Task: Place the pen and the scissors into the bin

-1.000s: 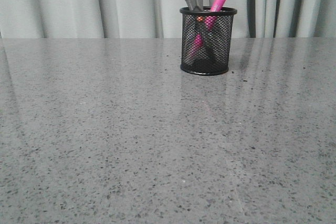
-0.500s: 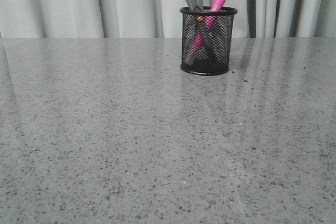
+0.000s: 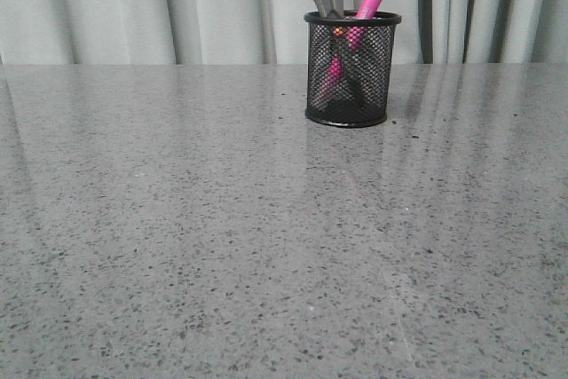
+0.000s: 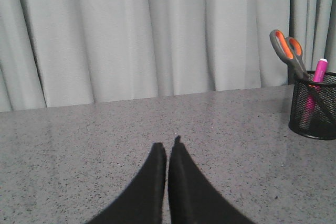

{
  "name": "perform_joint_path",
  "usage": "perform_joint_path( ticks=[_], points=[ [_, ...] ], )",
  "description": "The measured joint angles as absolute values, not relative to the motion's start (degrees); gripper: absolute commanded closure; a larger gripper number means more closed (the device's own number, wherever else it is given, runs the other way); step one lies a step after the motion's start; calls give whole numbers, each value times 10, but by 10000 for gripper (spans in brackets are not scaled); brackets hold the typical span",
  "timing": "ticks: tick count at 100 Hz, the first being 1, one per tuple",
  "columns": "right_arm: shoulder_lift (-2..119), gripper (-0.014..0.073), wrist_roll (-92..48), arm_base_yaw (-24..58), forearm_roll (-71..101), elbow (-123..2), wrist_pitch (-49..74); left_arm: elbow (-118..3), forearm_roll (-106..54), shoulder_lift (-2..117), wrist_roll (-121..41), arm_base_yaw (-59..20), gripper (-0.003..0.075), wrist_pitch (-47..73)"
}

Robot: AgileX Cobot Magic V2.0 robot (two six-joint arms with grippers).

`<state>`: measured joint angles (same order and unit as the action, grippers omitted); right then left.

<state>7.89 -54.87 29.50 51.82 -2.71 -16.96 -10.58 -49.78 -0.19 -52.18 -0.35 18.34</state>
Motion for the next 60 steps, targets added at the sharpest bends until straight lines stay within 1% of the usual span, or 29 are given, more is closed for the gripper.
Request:
perform_joint_path(
  ticks=[29,36,48,60],
  points=[
    [79,669,-549,295,518,-27,-170,-100,-484,-2,-510,-3,739,176],
    [79,669,-549,295,518,-27,-170,-93,-424,-2,-438,-3,739,150],
    [79,669,-549,295,518,-27,-170,-66,-250,-2,-241,-3,739,76],
    [79,669,-549,295,519,-27,-171,-34,-129,-2,-134,-3,739,46]
  ],
)
